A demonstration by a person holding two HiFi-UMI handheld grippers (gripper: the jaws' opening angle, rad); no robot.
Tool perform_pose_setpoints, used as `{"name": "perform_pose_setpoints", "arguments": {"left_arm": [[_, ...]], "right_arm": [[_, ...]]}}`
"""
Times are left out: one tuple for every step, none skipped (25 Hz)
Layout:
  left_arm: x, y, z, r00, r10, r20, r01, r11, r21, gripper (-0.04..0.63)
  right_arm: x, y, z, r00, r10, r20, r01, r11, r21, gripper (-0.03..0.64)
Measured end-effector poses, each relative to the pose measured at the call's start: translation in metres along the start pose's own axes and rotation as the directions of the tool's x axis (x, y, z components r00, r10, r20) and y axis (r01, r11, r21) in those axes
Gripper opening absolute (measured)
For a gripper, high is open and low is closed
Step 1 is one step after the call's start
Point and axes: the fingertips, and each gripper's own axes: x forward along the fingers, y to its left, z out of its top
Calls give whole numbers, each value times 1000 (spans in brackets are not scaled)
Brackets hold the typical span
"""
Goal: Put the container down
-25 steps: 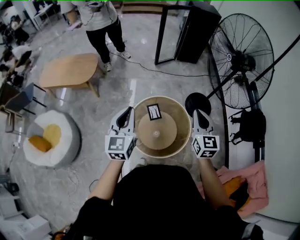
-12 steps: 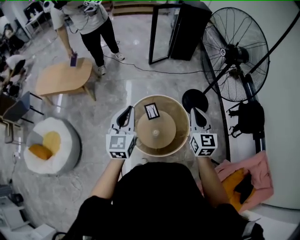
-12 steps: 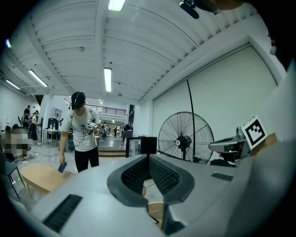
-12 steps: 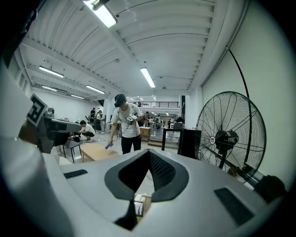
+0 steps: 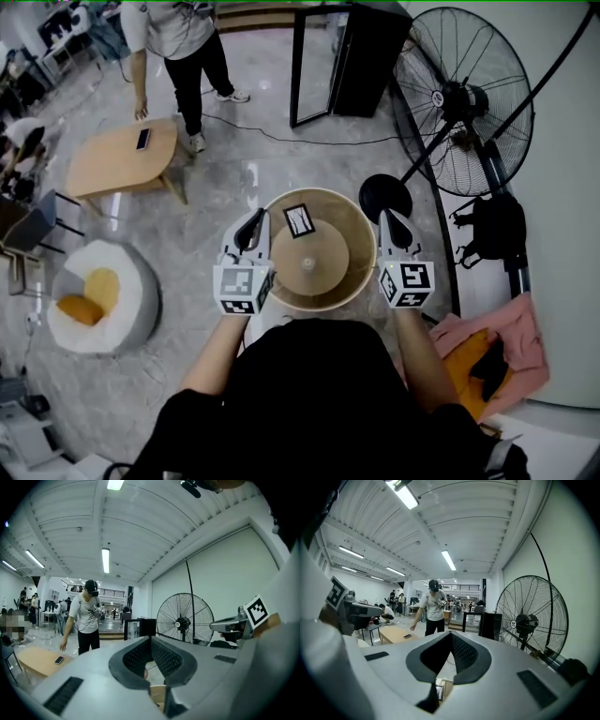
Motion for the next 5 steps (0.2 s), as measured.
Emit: {"name": "perform_pose_setpoints", "arguments": {"left_arm": [[0,0,0,1000,0,0,0,1000,1,32],[0,0,0,1000,1,0,-1,1000,3,32],[0,-1,0,1000,1,1,-1,1000,4,32],[0,-1,0,1000,1,1,-1,1000,5,32],[0,-2,0,1000,1,1,-1,1000,6,32]], "right_arm": [[0,-1,1,1000,-1,1,1,1000,1,21],[0,-1,1,1000,-1,2,1,1000,1,21],[0,-2,1,1000,0,4,0,1000,0,21],[0,-2,1,1000,1,6,-1,1000,-1,21],[0,-2,1,1000,1,8,-1,1000,-2,21]]}}
